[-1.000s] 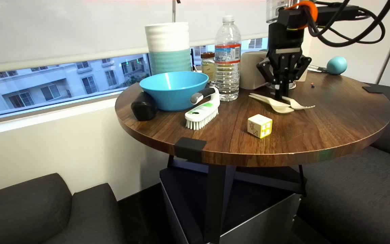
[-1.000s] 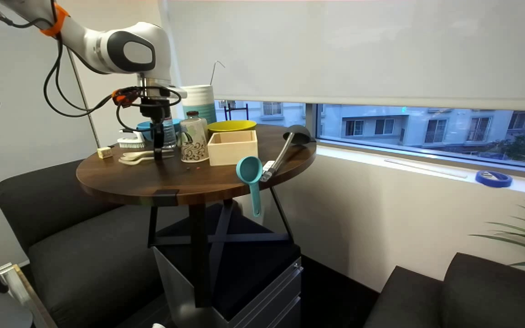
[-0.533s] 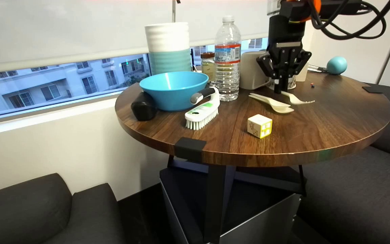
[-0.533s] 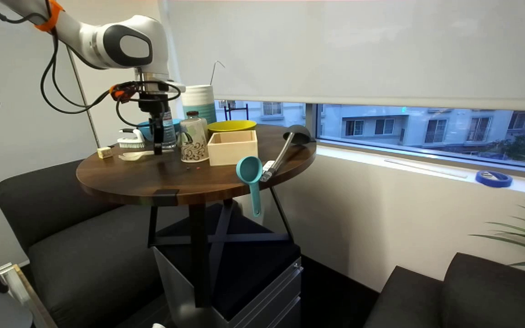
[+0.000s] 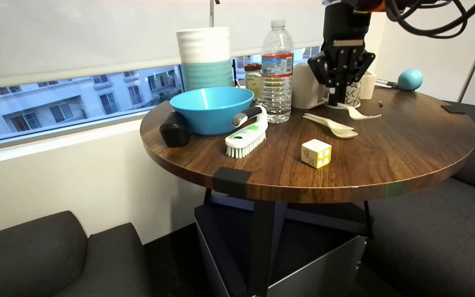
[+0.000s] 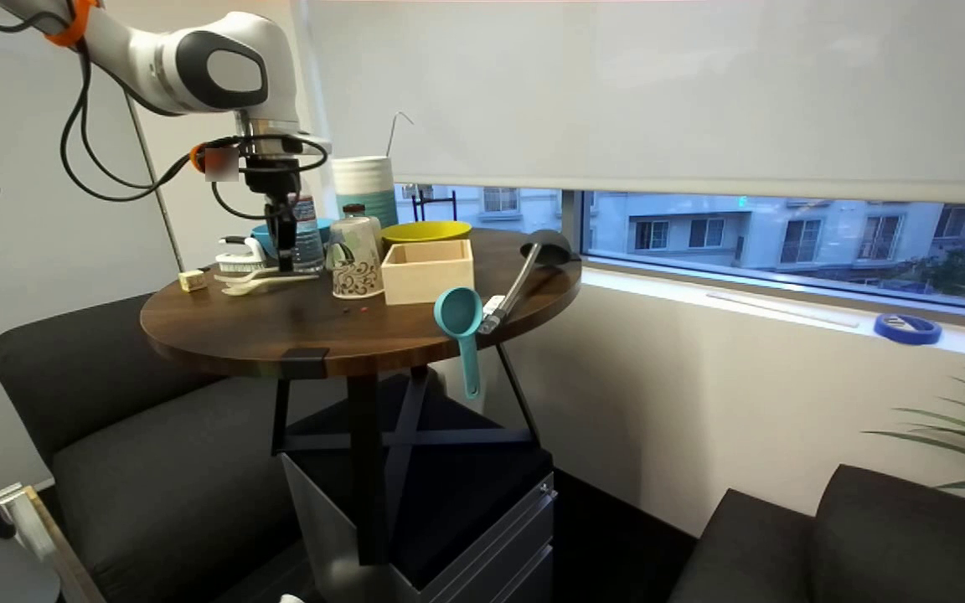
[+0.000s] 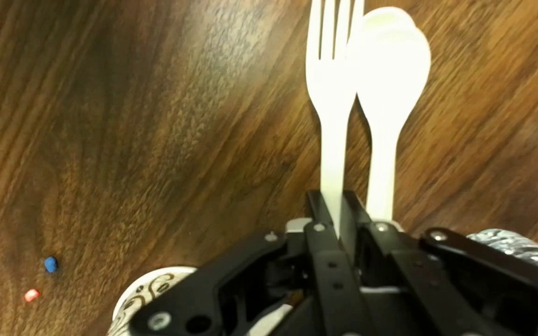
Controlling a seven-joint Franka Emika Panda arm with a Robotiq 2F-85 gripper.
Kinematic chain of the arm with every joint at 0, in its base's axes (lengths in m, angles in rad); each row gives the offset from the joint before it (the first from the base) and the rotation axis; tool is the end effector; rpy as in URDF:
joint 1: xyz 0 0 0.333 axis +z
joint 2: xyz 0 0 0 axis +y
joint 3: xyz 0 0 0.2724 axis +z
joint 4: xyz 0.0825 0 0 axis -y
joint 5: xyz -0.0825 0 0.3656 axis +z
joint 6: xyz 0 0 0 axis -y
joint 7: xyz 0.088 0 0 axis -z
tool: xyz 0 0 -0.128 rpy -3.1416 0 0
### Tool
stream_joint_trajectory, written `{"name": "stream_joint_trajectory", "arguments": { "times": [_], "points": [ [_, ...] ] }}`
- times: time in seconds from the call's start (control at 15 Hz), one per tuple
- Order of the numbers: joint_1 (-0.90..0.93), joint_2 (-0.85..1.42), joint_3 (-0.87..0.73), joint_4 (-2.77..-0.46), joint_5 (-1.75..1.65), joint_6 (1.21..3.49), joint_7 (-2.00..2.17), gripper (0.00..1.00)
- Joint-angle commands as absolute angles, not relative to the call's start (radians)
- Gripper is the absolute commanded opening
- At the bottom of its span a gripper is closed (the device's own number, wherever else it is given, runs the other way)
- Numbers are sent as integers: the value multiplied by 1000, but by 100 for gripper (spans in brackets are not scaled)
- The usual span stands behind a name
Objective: Stack the white cutlery together.
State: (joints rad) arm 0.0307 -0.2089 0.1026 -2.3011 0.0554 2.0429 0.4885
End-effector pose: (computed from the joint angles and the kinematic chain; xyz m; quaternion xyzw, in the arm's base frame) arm 0.4594 0.0656 0.3733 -0.9812 0.1909 0.0280 0.0054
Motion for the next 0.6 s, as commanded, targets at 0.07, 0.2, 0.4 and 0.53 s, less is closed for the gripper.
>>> {"name": "stream_joint_trajectory", "arguments": {
  "times": [0.07,0.2,0.4,0.53],
  "points": [
    [42,-197,115,-2282,66,2055,466,3],
    [45,-192,117,-2278,71,2057,464,3],
    [49,-180,117,-2271,83,2061,462,3],
    [51,-170,116,-2264,92,2063,464,3]
  ]
}}
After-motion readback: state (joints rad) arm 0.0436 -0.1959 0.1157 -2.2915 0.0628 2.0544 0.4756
